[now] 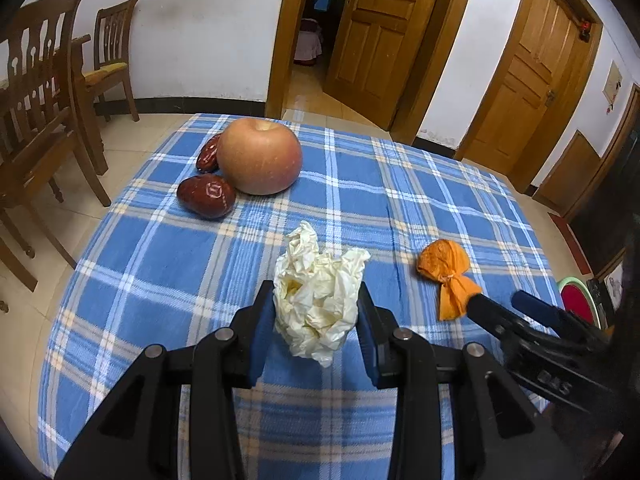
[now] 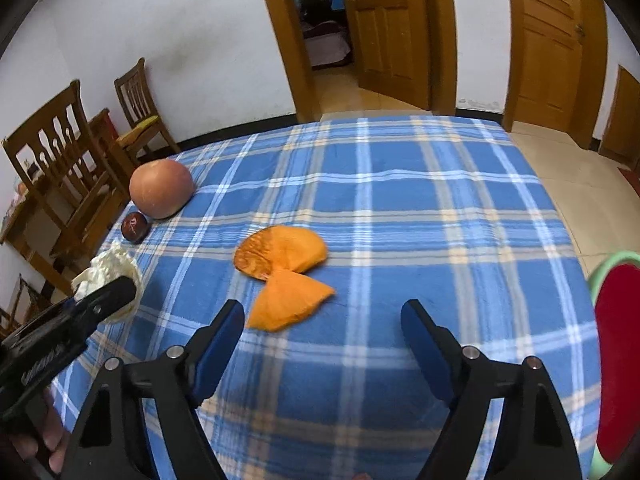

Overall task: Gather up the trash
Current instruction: 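Grasp the crumpled white tissue with the left gripper while the right grasps the orange peel, then carry the tissue and orange peel over the red bin and release both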

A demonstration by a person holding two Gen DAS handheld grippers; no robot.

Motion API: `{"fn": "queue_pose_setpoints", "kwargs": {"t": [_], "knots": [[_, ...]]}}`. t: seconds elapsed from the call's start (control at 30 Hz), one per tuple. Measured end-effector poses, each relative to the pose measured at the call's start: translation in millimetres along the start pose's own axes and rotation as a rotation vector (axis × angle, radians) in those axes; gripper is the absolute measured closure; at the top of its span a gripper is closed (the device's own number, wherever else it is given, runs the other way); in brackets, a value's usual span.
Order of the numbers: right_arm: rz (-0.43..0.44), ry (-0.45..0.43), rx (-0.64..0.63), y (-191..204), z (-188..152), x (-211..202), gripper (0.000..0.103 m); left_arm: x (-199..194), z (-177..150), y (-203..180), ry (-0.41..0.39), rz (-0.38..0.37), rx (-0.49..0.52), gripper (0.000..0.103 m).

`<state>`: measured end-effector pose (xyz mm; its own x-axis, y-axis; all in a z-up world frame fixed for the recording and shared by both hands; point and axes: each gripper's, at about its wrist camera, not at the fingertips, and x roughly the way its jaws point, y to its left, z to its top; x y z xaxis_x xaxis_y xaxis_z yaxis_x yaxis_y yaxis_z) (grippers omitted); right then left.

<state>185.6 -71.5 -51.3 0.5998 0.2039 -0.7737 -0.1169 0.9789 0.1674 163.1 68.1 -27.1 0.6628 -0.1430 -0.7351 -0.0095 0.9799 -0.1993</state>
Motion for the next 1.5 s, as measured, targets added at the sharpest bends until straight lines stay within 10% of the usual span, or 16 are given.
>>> {"fn": "queue_pose_setpoints", "kwargs": {"t": [0.27, 0.53, 1.5], "knots": [[-0.003, 0.038, -0.043, 17, 4, 19, 0.045, -1, -3, 6, -0.003, -0.006, -0.015, 0.065], [-0.026, 0.032, -0.095, 22, 2, 20, 0.091, -1, -6, 6, 0.000, -0.027, -0.023, 0.065], [0.040, -0.103, 0.073, -33, -43, -85, 0.094, -43, -33, -49, -0.017, -0.140, 0.063, 0.064]]}}
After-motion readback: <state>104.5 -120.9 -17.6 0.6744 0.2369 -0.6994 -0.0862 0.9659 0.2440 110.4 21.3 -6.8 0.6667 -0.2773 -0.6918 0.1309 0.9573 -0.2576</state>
